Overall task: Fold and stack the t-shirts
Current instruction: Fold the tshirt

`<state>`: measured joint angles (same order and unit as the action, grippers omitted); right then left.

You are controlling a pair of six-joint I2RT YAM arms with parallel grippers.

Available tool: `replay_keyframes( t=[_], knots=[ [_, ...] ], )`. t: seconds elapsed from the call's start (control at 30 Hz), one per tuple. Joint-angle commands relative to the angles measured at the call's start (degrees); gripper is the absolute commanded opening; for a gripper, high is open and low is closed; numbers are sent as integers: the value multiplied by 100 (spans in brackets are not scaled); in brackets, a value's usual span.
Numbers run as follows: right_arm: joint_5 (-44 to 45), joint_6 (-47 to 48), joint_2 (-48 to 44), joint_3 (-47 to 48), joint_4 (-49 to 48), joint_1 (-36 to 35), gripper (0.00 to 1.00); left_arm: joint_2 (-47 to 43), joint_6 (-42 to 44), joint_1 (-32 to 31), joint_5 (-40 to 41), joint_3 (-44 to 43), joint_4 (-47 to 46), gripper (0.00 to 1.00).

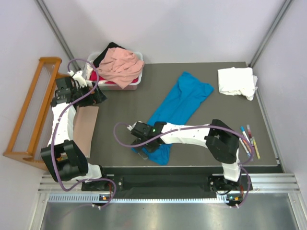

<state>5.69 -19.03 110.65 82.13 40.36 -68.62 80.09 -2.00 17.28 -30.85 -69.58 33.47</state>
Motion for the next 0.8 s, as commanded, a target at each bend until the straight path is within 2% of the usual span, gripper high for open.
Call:
replay_keyframes(
  t=[0.0,0.27,0.43,0.77],
  knots=[
    [345,242,-228,-311,60,-90,100,-117,33,39,-79,-196,-25,99],
    [397,347,53,-171,24,-195,100,-134,59,39,-44,-231,19,99],
    [837,409,167,233,358,-485,100,-117,94,39,-35,-205,54,99],
    [574,154,150,163,341,-723,100,-170,103,39,-53,-223,63,99]
  ],
)
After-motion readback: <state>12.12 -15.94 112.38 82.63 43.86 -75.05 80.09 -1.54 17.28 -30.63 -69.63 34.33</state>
